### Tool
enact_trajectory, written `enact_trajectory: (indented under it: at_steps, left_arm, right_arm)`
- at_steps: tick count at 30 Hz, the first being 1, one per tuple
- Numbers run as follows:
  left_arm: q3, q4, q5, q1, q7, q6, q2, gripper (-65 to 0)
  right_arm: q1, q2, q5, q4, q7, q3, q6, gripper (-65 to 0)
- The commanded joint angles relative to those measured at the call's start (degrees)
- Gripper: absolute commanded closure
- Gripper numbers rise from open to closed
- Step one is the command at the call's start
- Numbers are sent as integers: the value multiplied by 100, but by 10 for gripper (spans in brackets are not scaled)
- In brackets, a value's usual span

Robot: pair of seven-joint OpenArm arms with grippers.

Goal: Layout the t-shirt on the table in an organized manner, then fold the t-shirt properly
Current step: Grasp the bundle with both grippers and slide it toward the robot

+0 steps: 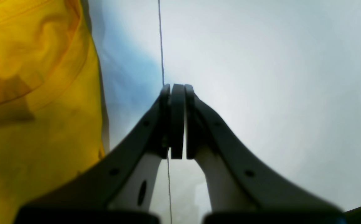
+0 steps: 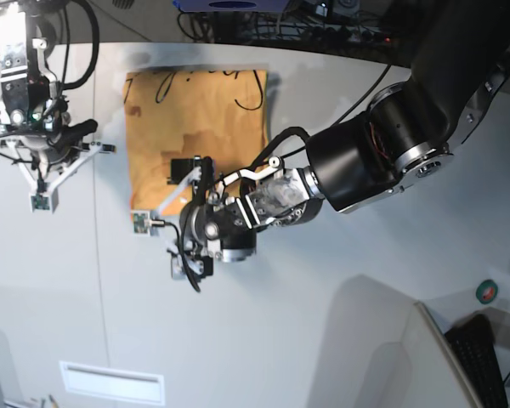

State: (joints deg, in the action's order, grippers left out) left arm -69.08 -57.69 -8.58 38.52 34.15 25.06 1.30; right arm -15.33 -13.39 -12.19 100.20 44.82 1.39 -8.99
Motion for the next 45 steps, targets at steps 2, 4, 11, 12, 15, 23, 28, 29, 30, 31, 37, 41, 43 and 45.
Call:
enact_trajectory:
  at_steps: [2, 4, 11, 12, 15, 23, 28, 29, 30, 31, 37, 41, 43, 45]
  left_arm:
    - [750, -512, 10, 170, 27, -66, -38, -630]
    - [1479, -1084, 1, -94, 457, -66, 77, -520]
    - [3352, -3765, 62, -2230, 1363, -66, 595, 0]
    - [3545, -4029, 62, -2582, 1363, -66, 666, 0]
    - [3976, -4354, 71, -3523, 1337, -66, 824, 0]
    - [4082, -3976, 71, -4525, 1328, -66, 929, 0]
    - [4082, -3633, 71, -4727, 1328, -66, 982, 0]
    - [4082, -3492, 71, -4736, 1328, -66, 991, 0]
    - [4082, -3352, 71, -4727, 1328, -66, 991, 0]
    - [4082, -3202, 71, -4701, 1319, -66, 991, 0]
    - [4108, -2763, 62, -4665, 589, -66, 1123, 0]
    - [4152, -3202, 62, -4613, 589, -66, 1140, 0]
    - [4152, -3317, 36, -4498, 589, -75, 1140, 0]
    - [4152, -3440, 10, -4437, 598, -75, 1140, 0]
  right_arm:
    - [17, -55, 10, 112, -117, 6, 16, 0]
    - [-80, -55, 10, 182, -117, -11, 16, 0]
    - [-599, -63, 10, 771, -117, -952, 16, 0]
    - [-651, -63, 10, 797, -117, -1075, 16, 0]
    - [-748, -63, 10, 797, -117, -1444, 16, 0]
    - [-660, -2, 10, 393, -187, -2411, -2, 0]
    - [-660, 191, 19, -240, -609, -2438, -2, 0]
    - [-660, 191, 19, -372, -671, -2438, -2, 0]
    - [-660, 209, 19, -460, -724, -2446, -2, 0]
    - [-669, 271, 19, -521, -759, -2446, -2, 0]
    - [-783, 306, 19, -442, -794, -2446, -2, 0]
    - [-950, 297, 19, -20, -776, -2429, -2, 0]
    - [-1029, 279, 19, 226, -767, -2411, -2, 0]
    - [-1100, 262, 27, 402, -767, -2403, -2, 0]
